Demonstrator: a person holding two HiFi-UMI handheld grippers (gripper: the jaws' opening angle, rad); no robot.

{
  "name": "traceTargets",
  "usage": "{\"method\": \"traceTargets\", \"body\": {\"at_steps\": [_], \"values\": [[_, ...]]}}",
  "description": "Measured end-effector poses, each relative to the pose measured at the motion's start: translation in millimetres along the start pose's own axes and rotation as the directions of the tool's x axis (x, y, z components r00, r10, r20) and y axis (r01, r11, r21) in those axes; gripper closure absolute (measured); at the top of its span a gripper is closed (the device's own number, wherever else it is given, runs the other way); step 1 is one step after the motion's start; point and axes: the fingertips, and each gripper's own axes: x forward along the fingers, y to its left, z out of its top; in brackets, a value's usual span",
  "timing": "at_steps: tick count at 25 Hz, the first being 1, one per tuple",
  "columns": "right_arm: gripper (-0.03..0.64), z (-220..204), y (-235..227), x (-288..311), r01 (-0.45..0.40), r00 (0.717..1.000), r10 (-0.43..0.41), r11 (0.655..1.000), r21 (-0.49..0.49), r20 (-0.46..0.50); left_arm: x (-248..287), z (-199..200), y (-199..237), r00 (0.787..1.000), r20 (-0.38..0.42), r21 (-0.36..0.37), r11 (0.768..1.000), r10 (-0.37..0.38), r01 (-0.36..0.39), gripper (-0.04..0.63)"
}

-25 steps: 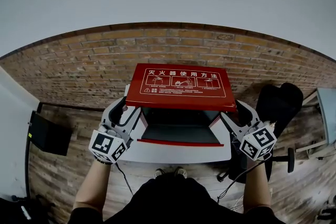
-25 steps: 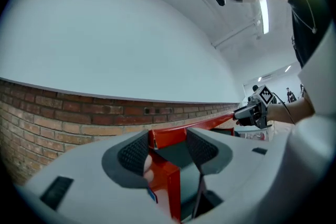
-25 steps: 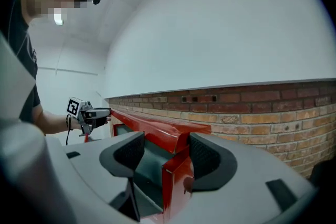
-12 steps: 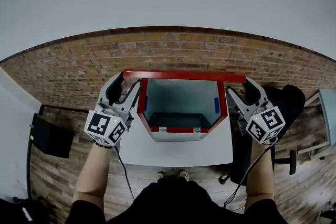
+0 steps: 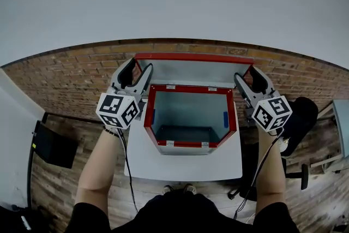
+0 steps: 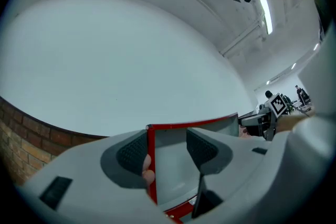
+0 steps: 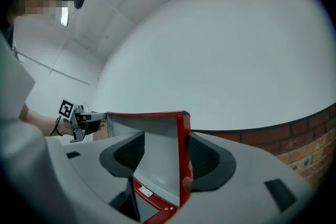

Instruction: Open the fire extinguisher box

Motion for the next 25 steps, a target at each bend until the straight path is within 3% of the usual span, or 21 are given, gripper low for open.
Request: {"method": "traceTargets", "body": {"at_steps": [11, 19, 25], "values": [[0.347, -11, -34, 54, 0.056, 0.998, -0.057, 0.998, -0.008, -0.026, 60, -19, 31, 0.997, -0.063, -0.001, 0.999, 0.034, -0.034, 0.325], [0.347, -20, -46, 74, 0.063, 0.996, -0.063, 0.998, 0.008, -0.058, 82, -33, 43, 0.992, -0.109, -0.014, 0.998, 0.062, -0.063, 0.325], [0.347, -23, -50, 78, 0.066, 0.997, -0.065, 0.998, 0.022, -0.047, 84, -34, 45, 0.993, -0.103, 0.017, 0.999, 0.053, -0.052, 0.325]]}}
